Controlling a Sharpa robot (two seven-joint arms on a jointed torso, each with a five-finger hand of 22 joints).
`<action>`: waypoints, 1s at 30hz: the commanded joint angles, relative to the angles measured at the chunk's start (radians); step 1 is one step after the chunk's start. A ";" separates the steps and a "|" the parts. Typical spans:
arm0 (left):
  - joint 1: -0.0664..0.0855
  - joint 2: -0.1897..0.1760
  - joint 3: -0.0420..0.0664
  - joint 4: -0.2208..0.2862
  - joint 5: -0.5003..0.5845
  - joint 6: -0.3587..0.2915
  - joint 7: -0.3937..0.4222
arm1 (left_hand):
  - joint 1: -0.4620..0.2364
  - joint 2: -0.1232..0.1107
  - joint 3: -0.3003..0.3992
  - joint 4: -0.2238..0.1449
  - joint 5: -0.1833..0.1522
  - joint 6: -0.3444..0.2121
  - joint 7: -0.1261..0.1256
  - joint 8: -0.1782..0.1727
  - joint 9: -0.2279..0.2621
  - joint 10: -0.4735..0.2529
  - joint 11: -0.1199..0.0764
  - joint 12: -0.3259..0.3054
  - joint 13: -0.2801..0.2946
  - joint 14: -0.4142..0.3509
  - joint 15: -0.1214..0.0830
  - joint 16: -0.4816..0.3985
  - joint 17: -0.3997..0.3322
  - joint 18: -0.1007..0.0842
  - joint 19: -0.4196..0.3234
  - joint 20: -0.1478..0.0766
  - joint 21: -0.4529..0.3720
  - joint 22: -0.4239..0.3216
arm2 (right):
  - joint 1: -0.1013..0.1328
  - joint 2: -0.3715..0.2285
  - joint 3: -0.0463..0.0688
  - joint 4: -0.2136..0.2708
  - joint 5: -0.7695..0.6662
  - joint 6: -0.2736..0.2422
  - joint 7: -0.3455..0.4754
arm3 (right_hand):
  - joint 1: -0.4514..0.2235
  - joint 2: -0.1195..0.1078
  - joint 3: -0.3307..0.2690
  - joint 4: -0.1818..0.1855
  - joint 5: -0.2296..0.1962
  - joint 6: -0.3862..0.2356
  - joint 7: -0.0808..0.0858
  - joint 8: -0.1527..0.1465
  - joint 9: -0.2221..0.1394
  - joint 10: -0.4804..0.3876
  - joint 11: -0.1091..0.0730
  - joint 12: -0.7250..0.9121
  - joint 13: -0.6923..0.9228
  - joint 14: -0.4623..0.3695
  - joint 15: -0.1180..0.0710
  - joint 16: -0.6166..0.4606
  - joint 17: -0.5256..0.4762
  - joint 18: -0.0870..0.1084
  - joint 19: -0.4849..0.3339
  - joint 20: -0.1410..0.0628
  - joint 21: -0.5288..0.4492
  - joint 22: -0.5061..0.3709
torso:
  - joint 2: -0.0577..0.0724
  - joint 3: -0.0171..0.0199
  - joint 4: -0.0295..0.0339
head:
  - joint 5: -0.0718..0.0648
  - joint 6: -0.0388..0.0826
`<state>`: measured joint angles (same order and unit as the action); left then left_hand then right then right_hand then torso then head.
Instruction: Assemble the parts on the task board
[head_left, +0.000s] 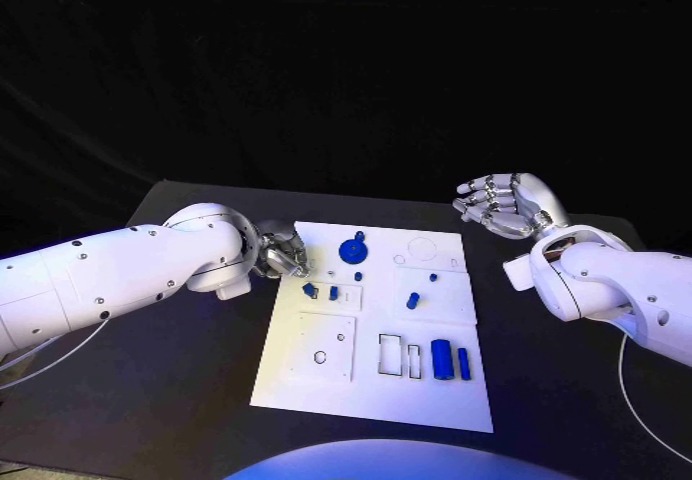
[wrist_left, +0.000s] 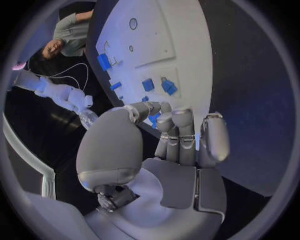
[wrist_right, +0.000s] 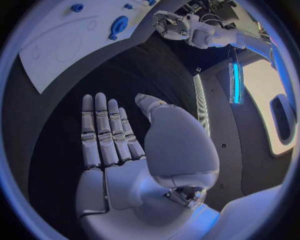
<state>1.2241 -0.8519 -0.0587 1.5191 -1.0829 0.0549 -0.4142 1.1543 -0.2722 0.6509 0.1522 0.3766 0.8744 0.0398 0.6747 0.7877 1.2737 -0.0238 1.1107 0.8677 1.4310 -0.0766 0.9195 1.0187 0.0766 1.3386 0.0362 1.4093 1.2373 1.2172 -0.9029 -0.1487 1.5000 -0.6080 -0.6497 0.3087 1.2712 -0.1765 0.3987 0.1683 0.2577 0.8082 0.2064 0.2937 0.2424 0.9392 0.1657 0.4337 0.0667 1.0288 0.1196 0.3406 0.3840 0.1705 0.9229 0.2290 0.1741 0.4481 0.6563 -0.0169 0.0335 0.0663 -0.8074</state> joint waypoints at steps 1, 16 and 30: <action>-0.002 -0.007 0.000 0.018 -0.031 -0.064 0.036 | -0.015 -0.014 -0.114 0.040 -0.008 -0.025 0.031 -0.031 -0.018 -0.077 0.018 -0.098 -0.125 -0.001 0.012 -0.005 0.002 0.006 -0.018 0.007 -0.019 -0.028 | -0.001 -0.001 0.000 0.001 -0.004 0.005 0.008 | -0.009 0.001 -0.005 -0.001 0.005 0.003 0.031 -0.007 -0.001 -0.005 0.005 -0.005 -0.001 -0.002 0.000 -0.006 -0.001 0.011 0.000 0.001 -0.007 -0.001 | -0.001 -0.0003 0.0035 | -0.003 -0.001; -0.015 -0.015 -0.013 0.082 -0.359 -0.040 -0.003 | 0.004 0.020 -0.405 0.143 -0.022 -0.037 0.042 -0.043 -0.062 -0.148 0.032 -0.183 -0.254 -0.003 0.024 -0.009 0.001 0.016 -0.042 0.020 -0.057 -0.077 | -0.006 -0.004 -0.001 0.000 -0.004 0.009 0.006 | -0.009 0.001 -0.005 -0.001 0.005 0.003 0.031 -0.007 -0.001 -0.005 0.005 -0.005 -0.001 -0.002 0.000 -0.006 -0.001 0.011 0.000 0.001 -0.007 -0.001 | -0.001 -0.0006 0.0015 | 0.005 -0.003; -0.021 0.018 -0.025 0.073 -0.438 0.081 -0.064 | 0.009 0.074 -0.513 0.143 -0.015 -0.005 0.020 0.026 -0.053 -0.073 0.014 -0.061 -0.120 -0.003 0.011 -0.010 0.000 0.014 -0.031 0.012 -0.054 -0.065 | -0.011 -0.003 -0.001 -0.002 -0.004 0.012 0.004 | -0.009 0.001 -0.005 -0.001 0.005 0.003 0.031 -0.007 -0.001 -0.005 0.005 -0.005 -0.001 -0.002 0.000 -0.006 -0.001 0.011 0.000 0.001 -0.007 -0.001 | 0.001 0.0000 0.0005 | 0.007 -0.005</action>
<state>1.2042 -0.8389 -0.0835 1.5921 -1.4784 0.0738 -0.4517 1.1649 -0.2063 0.1423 0.2953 0.3600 0.8639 0.0573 0.6973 0.7336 1.1960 -0.0090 1.0460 0.7457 1.4275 -0.0585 0.9156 1.0202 0.0767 1.3060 0.0516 1.3563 1.1711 1.2064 -0.9065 -0.1498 1.4978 -0.6076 -0.6489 0.3072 1.2712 -0.1765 0.3988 0.1683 0.2577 0.8082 0.2064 0.2937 0.2424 0.9392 0.1657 0.4337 0.0667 1.0288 0.1196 0.3407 0.3841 0.1705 0.9229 0.2290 0.1741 0.4482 0.6565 -0.0171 0.0340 0.0730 -0.8122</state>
